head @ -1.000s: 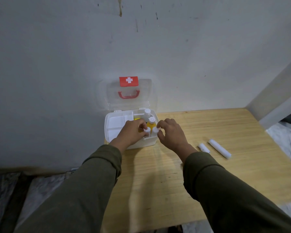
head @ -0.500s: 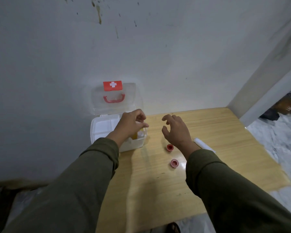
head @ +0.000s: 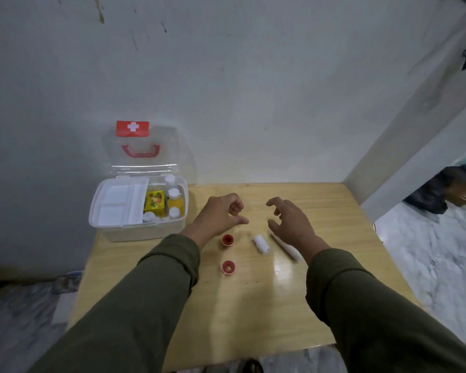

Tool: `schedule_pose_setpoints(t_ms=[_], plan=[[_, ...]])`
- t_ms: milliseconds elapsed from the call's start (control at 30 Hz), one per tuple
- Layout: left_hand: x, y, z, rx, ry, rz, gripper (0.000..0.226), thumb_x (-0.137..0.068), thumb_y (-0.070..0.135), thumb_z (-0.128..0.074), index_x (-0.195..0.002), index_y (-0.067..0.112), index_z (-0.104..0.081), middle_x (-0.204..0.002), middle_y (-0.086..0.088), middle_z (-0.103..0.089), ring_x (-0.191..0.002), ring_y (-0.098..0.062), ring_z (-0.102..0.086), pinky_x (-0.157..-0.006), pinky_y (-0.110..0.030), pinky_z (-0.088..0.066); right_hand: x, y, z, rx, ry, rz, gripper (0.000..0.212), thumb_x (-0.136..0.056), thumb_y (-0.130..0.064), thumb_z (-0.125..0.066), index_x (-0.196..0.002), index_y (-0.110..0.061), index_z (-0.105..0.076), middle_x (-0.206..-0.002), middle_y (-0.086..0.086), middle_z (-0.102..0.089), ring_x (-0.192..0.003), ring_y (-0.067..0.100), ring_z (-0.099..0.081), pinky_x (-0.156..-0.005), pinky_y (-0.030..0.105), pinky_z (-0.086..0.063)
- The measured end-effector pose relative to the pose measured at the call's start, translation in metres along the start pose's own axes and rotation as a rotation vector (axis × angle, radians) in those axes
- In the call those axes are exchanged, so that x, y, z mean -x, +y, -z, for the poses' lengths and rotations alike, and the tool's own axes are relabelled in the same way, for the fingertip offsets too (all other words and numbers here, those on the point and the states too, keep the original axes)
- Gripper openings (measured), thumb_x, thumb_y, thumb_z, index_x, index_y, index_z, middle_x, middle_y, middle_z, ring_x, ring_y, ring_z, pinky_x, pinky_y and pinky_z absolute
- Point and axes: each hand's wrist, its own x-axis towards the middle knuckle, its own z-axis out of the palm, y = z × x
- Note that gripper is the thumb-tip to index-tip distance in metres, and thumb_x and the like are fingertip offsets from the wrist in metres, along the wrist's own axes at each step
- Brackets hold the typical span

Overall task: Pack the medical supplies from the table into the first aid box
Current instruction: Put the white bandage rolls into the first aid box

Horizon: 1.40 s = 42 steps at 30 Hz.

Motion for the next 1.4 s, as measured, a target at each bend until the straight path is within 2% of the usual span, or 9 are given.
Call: schedule_pose_setpoints(t_ms=[200, 333, 500, 633, 833, 1000, 1067, 1167, 1400], plan=[[-0.001, 0.004, -0.067, -0.113, -0.046, 0.168, 0.049, -0.068, 0.038, -0.081, -0.109, 0.019, -0.06, -0.11, 0.002, -0.062, -0.094, -0.012, -0.059, -0.079, -0.024, -0.047, -0.007, 0.053, -0.007, 0.001, -0.27, 0.013, 0.045, -0.085, -0.024, -0.064, -0.126, -0.027, -0.047, -0.114, 0.008, -0.054, -0.088, 0.013, -0.047, -0.079, 0.026, -0.039], [0.0, 0.005, -0.095, -0.203, -0.047, 0.291, 0.062, -0.064, 0.047, -0.08, -0.115, 0.021, -0.058, -0.116, 0.0, -0.06, -0.102, -0.018, -0.057, -0.087, -0.033, -0.047, -0.012, 0.07, -0.015, 0.016, -0.344, 0.049, 0.044, -0.084, -0.026, -0.064, -0.125, -0.025, -0.049, -0.115, 0.011, -0.055, -0.103, 0.023, -0.054, -0.081, 0.027, -0.038], [-0.002, 0.008, -0.116, -0.238, -0.026, 0.334, 0.071, -0.065, 0.05, -0.078, -0.124, 0.019, -0.053, -0.121, -0.002, -0.056, -0.11, -0.021, -0.055, -0.087, -0.031, -0.048, -0.017, 0.079, -0.024, 0.024, -0.393, 0.072, 0.046, -0.083, -0.029, -0.064, -0.126, -0.025, -0.048, -0.114, 0.011, -0.056, -0.102, 0.026, -0.055, -0.082, 0.03, -0.042], [-0.004, 0.008, -0.122, -0.208, -0.001, 0.359, 0.063, -0.067, 0.043, -0.078, -0.121, 0.021, -0.055, -0.12, -0.003, -0.057, -0.108, -0.021, -0.056, -0.088, -0.033, -0.049, -0.023, 0.082, -0.028, 0.013, -0.402, 0.094, 0.047, -0.084, -0.029, -0.063, -0.128, -0.027, -0.048, -0.114, 0.012, -0.058, -0.103, 0.026, -0.056, -0.081, 0.03, -0.041], [0.0, 0.009, -0.122, -0.078, 0.033, 0.323, 0.041, -0.071, 0.022, -0.075, -0.107, 0.022, -0.056, -0.103, -0.004, -0.064, -0.093, -0.02, -0.06, -0.069, -0.024, -0.043, -0.026, 0.084, -0.032, -0.018, -0.434, 0.092, 0.043, -0.084, -0.026, -0.06, -0.126, -0.025, -0.051, -0.111, 0.011, -0.062, -0.103, 0.026, -0.057, -0.079, 0.028, -0.039], [0.001, 0.012, -0.116, -0.052, -0.001, 0.311, 0.04, -0.076, 0.017, -0.072, -0.111, 0.024, -0.055, -0.099, -0.006, -0.065, -0.088, -0.02, -0.06, -0.071, -0.026, -0.047, -0.026, 0.08, -0.025, -0.053, -0.413, 0.091, 0.037, -0.084, -0.021, -0.058, -0.12, -0.019, -0.053, -0.091, 0.003, -0.057, -0.084, 0.019, -0.052, -0.07, 0.027, -0.038], [0.002, 0.015, -0.11, -0.044, 0.025, 0.319, 0.035, -0.078, 0.017, -0.07, -0.108, 0.027, -0.056, -0.095, -0.004, -0.066, -0.086, -0.018, -0.062, -0.071, -0.025, -0.048, -0.028, 0.075, -0.018, -0.093, -0.383, 0.09, 0.036, -0.084, -0.02, -0.059, -0.119, -0.017, -0.053, -0.088, 0.004, -0.057, -0.082, 0.02, -0.053, -0.069, 0.028, -0.039], [0.002, 0.022, -0.091, -0.032, 0.071, 0.322, 0.032, -0.078, 0.017, -0.071, -0.104, 0.029, -0.058, -0.094, -0.003, -0.068, -0.087, -0.019, -0.064, -0.08, -0.034, -0.053, -0.034, 0.062, -0.006, -0.135, -0.345, 0.093, 0.036, -0.084, -0.019, -0.06, -0.119, -0.015, -0.053, -0.087, 0.007, -0.058, -0.08, 0.022, -0.054, -0.068, 0.028, -0.041], [0.014, 0.034, -0.011, -0.06, 0.218, 0.251, 0.03, -0.079, 0.014, -0.071, -0.105, 0.022, -0.058, -0.093, -0.004, -0.064, -0.077, -0.014, -0.057, -0.056, -0.013, -0.036, -0.052, 0.0, 0.019, -0.183, -0.255, 0.136, 0.037, -0.085, -0.022, -0.061, -0.12, -0.016, -0.053, -0.099, 0.014, -0.065, -0.085, 0.026, -0.058, -0.074, 0.033, -0.047]])
